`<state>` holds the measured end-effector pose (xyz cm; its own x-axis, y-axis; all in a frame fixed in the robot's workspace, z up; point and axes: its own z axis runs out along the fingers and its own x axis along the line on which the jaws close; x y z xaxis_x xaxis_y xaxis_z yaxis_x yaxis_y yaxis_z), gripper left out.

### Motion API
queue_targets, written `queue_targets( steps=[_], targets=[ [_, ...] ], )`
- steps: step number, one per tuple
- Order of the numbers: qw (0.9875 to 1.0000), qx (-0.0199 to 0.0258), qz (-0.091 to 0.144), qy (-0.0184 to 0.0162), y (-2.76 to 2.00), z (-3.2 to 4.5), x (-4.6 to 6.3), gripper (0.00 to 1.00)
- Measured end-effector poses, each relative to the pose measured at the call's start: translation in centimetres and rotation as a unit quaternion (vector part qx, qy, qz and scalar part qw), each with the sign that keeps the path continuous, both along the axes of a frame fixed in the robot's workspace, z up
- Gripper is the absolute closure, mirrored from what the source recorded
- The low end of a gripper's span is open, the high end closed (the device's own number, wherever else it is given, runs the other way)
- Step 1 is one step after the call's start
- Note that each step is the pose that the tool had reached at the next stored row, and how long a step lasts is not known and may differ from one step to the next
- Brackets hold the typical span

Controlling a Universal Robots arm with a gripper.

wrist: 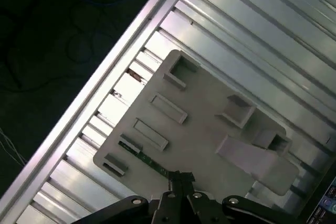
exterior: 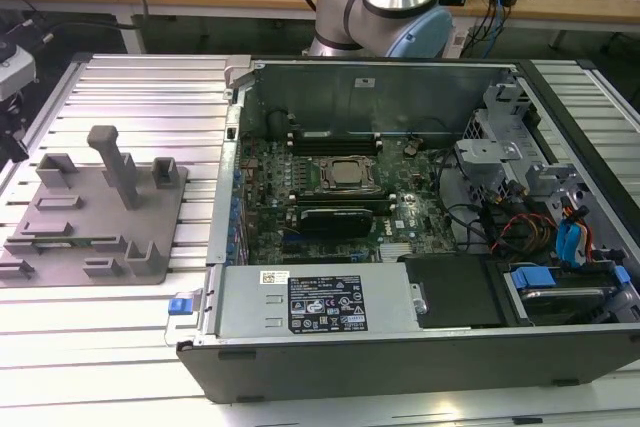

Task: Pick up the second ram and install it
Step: 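Pick up the second ram and move it above second insertion slot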

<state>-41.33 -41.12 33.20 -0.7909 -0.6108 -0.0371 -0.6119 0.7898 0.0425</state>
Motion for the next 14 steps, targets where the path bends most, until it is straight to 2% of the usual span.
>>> queue_targets(
  steps=[3, 4, 5, 6, 8, 10, 11, 12, 13, 14],
  targets=[
    [0.9988, 0.0, 0.05, 0.0, 0.0, -0.02, 0.0, 0.92],
    [0.9975, 0.0, 0.071, 0.0, 0.0, -0.03, 0.0, 0.92],
    [0.9969, 0.0, 0.078, 0.0, 0.0, -0.03, 0.0, 0.92],
    [0.9957, -0.0001, 0.092, 0.0, 0.0, -0.04, 0.0, 0.92],
    [0.9904, -0.0001, 0.138, 0.0, 0.0, -0.06, 0.0, 0.92],
    [0.9811, -0.0001, 0.194, 0.0, 0.0, -0.09, 0.0, 0.92],
    [0.9768, -0.0001, 0.214, 0.0, 0.0, -0.11, 0.0, 0.92],
    [0.9734, -0.0001, 0.229, 0.0, 0.0, -0.13, 0.0, 0.92],
    [0.9679, -0.0001, 0.251, 0.0, 0.0, -0.16, 0.0, 0.92],
    [0.9658, -0.0001, 0.259, 0.0, 0.0, -0.16, 0.0, 0.92]
  ],
)
